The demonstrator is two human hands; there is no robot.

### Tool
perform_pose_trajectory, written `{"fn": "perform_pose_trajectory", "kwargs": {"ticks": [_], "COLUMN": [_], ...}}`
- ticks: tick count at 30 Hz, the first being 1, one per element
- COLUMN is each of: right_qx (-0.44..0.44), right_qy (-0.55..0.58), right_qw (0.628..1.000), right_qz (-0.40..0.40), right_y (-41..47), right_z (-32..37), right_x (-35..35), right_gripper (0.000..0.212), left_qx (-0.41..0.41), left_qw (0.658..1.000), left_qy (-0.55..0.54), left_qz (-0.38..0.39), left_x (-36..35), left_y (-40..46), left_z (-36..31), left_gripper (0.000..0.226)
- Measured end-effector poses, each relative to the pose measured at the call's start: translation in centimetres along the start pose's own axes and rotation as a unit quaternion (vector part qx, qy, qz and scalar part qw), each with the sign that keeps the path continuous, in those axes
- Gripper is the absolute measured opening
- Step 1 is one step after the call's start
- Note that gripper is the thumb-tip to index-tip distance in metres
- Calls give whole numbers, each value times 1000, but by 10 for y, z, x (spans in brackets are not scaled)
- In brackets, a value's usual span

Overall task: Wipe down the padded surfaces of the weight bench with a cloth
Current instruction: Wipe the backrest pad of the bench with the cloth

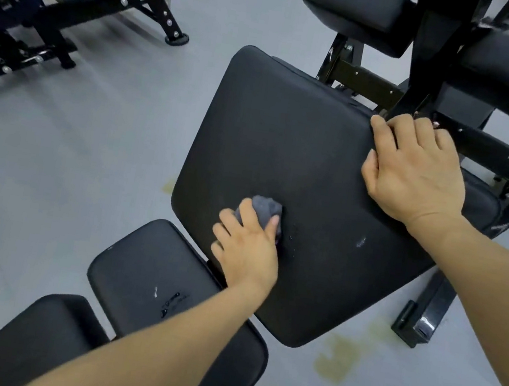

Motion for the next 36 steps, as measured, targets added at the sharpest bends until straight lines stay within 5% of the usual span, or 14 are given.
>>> {"fn": "perform_pose_trajectory", "kwargs": {"ticks": [3, 9, 18, 28, 36], "right_qx": [2, 4, 4, -90, -59], "right_qy": [-5, -4, -11, 86, 248], "right_qw": [1000, 1000, 1000, 991, 959], "right_qz": [0, 4, 21, 46, 126], "right_y": [1, 1, 0, -26, -80], "right_z": [-1, 0, -1, 21, 96], "right_x": [1, 0, 2, -1, 6], "right_gripper": [51, 51, 53, 57, 55], "left_qx": [40, 161, -38, 63, -135], "left_qw": [997, 985, 999, 997, 985], "left_qy": [4, -60, 16, -33, 35], "left_qz": [59, 33, 34, 26, 97], "left_x": [4, 14, 1, 10, 2], "left_y": [18, 90, -1, 60, -7], "left_z": [-1, 5, 6, 17, 36], "left_gripper": [54, 55, 48, 57, 61]}}
Point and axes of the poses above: each hand's wrist, its own y-axis towards the middle knuckle, its own x-axis out of the back of the hand, z = x × y, the point moved 4 cm from there along y, towards the middle knuckle, and after that the axes turned 3 degrees about z, right-handed, at the moved point
